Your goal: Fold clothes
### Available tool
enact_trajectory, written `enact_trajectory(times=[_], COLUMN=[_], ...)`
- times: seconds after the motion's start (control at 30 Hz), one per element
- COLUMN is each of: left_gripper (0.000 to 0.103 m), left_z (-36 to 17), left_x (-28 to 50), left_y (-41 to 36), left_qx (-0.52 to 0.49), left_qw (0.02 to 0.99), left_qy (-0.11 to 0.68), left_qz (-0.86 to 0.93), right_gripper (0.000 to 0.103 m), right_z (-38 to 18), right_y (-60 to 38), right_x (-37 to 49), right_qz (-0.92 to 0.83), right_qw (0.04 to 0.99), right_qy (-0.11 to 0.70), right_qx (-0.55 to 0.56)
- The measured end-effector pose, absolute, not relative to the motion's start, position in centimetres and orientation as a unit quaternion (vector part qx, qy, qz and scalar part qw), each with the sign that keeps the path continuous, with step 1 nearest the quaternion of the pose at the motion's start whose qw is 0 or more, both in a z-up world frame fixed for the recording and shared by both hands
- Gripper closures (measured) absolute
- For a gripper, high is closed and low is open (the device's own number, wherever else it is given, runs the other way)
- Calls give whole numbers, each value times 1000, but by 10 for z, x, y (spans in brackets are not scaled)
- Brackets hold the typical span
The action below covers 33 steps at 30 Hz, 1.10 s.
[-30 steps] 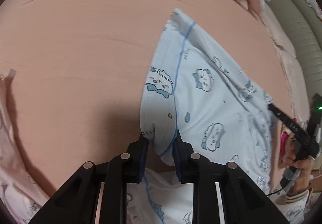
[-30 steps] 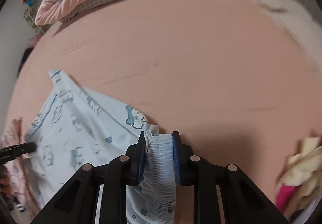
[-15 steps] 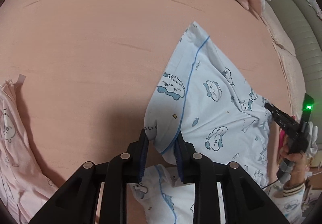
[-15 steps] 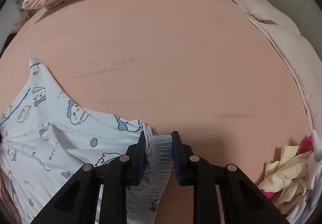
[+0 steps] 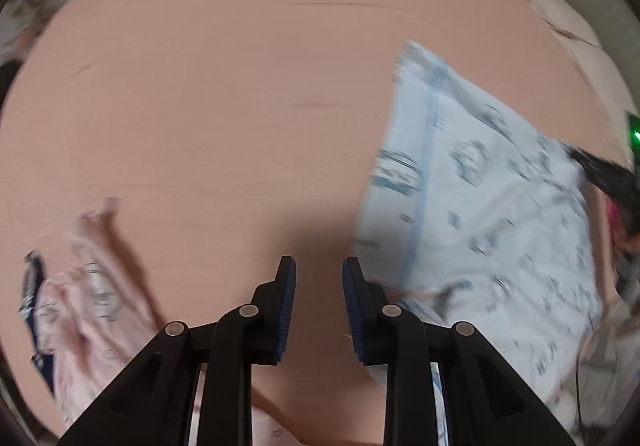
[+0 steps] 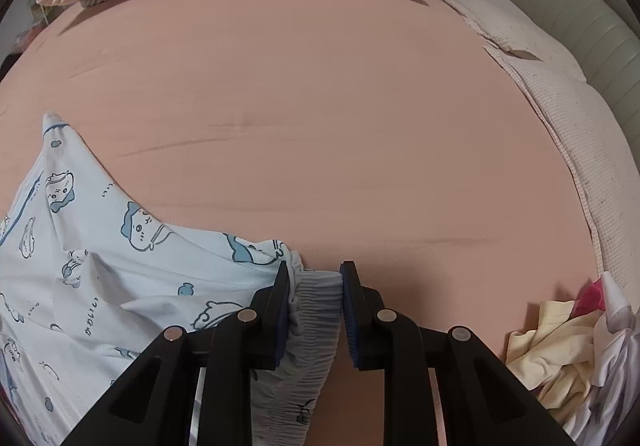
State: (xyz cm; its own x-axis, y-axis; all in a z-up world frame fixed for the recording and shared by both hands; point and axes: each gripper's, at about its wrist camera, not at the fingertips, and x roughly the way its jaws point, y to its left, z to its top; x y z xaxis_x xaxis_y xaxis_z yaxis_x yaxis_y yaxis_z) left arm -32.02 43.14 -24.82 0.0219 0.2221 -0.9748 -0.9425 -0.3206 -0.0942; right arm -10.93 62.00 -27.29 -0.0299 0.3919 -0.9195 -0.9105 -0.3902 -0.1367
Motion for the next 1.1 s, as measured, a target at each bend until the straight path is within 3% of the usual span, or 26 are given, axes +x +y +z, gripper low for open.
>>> enact_trajectory(times=[0.2, 0.27, 0.33, 0.4, 0.6, 0.73, 1.1], left_gripper=[77, 71, 40, 28, 28, 28, 28], left_z=[-265, -263, -258, -255, -247, -239, -249], left_x=[-311, -312, -312, -308, -301, -296, -282], left_y=[443, 447, 452, 459, 489, 510, 577], left_qx=[-554, -555, -548, -534, -528, -535, -572], left_qw=[466, 456, 454, 448, 453, 469, 482], left_qy=[340, 337, 337, 354, 364, 348, 322], left_qz=[601, 609, 617, 623, 619, 610, 580], right_gripper=[82, 82, 81, 81, 78, 66, 57], right_z=[-275, -275, -275, -277, -276, -276, -273], right_y=[616, 616, 617, 620, 623, 648, 673], right_x=[-104, -103, -99, -95, -94, -82, -48], right_qz=[672, 677, 683, 688, 689, 687, 678], right_qw=[479, 470, 461, 452, 440, 432, 409], right_qy=[262, 266, 273, 274, 278, 297, 399], right_qx=[-500, -500, -497, -496, -503, -503, -463])
